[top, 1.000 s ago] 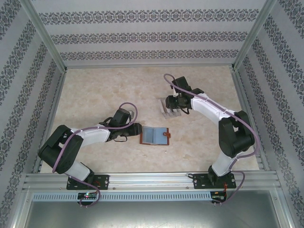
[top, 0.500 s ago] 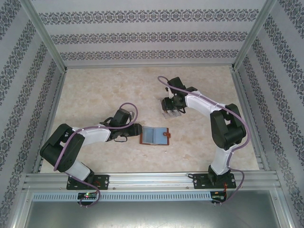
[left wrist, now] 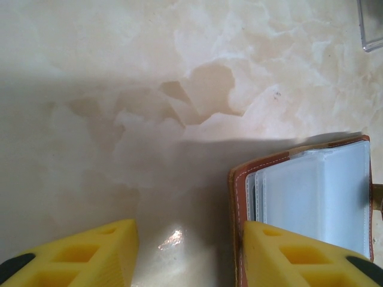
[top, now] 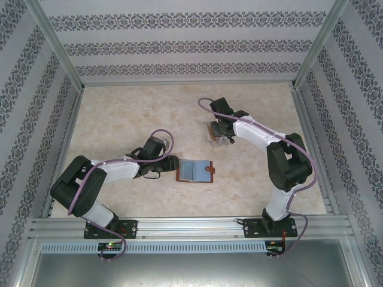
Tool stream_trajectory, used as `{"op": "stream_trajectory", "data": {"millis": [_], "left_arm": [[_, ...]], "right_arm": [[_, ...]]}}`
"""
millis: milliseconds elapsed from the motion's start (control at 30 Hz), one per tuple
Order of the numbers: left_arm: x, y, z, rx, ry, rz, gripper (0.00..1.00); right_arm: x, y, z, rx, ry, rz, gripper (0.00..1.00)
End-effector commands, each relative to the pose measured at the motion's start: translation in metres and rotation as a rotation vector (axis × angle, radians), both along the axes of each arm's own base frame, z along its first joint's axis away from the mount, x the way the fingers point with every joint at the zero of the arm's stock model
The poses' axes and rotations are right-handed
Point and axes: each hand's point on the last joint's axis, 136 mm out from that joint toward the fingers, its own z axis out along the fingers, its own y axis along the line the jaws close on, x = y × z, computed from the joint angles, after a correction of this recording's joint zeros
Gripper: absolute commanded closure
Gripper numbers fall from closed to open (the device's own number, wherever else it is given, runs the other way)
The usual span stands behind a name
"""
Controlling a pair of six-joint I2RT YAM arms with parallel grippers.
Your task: Put the credit cards into the card holder
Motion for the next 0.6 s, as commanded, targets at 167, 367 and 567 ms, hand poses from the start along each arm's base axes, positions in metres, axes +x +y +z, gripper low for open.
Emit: {"op": "stream_trajectory", "data": {"millis": [167, 367, 567], "left_arm": [[0.005, 0.004, -0.001, 0.03, -0.01, 0.009, 0.5], [0.005, 0.003, -0.002, 0.028, -0.005, 0.008, 0.5], [0.005, 0.003, -0.002, 0.032, -0.004, 0.008, 0.5]], "right_arm": [[-0.001, -0.011, 0.006, -0.08, -0.028, -0.014, 0.68], [-0.002, -0.007, 0.012, -0.084, -0.046, 0.01, 0.84], [-0.005, -0.004, 0.019, -0.102, -0.06, 0.035, 0.97]]}}
